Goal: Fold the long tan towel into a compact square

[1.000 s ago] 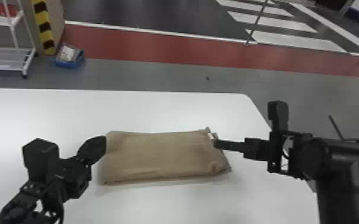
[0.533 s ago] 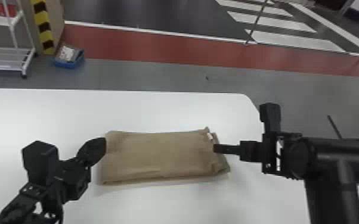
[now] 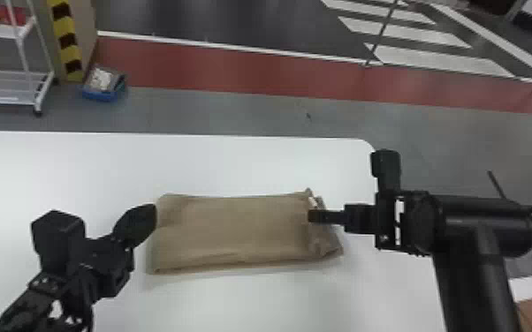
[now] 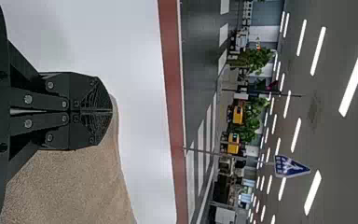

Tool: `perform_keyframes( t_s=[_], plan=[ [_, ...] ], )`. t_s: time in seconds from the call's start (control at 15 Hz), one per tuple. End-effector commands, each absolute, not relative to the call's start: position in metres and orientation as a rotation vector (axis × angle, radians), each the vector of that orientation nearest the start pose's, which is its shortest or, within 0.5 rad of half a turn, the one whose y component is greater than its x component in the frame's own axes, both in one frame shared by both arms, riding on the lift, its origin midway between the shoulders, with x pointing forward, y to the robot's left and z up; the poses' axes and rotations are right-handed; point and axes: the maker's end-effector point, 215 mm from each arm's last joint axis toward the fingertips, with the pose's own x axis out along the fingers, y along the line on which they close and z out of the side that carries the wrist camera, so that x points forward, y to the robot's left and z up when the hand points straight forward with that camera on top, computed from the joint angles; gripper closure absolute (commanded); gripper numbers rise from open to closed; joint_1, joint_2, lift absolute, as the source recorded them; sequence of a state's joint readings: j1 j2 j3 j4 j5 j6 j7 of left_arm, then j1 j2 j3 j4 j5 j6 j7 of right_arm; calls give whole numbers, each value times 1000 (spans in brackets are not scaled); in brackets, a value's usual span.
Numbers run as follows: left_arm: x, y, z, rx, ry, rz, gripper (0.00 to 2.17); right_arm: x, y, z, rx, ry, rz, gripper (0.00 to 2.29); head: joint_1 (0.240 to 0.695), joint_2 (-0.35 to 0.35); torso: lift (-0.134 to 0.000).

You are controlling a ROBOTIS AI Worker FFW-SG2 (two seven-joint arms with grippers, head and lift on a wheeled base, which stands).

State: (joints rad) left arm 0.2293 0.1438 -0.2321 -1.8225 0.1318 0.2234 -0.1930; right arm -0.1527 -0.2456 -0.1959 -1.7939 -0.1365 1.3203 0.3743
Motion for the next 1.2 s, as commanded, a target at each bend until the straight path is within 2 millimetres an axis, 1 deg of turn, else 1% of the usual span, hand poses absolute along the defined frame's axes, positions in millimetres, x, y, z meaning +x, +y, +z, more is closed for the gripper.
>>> perform_keyframes(
  t_s=[0.0,0.13,0.27,0.47,0.53,0.6,0.67,0.87,1.07,1.13],
  plan=[
    [488,85,-407,-42,227,-449,1997,515,-323,-451,170,904,145,319,695,-266,-123],
    [488,85,-406,-41,226,-449,1997,515,-319,-456,171,917,153,323,695,-258,-123],
    [488,85,-407,-41,229,-449,1997,515,-315,-456,170,919,162,471,695,-254,-123],
    [489,86,-405,-40,226,-448,1997,520,-314,-455,170,925,162,475,695,-249,-123],
    [488,87,-405,-38,228,-450,1997,520,-312,-454,173,926,167,512,695,-248,-123],
    [488,87,-406,-37,228,-448,1997,518,-311,-455,178,932,171,680,695,-246,-123],
    [490,87,-405,-37,228,-448,1997,518,-309,-456,181,934,176,768,695,-245,-123],
    [490,87,-404,-37,231,-449,1997,515,-303,-451,201,944,192,1183,695,-239,-123],
    [491,86,-406,-34,237,-450,1997,514,-290,-435,237,929,237,1214,695,-233,-123],
    [491,87,-406,-34,237,-448,1997,513,-286,-430,242,926,247,1298,695,-230,-123]
  ],
)
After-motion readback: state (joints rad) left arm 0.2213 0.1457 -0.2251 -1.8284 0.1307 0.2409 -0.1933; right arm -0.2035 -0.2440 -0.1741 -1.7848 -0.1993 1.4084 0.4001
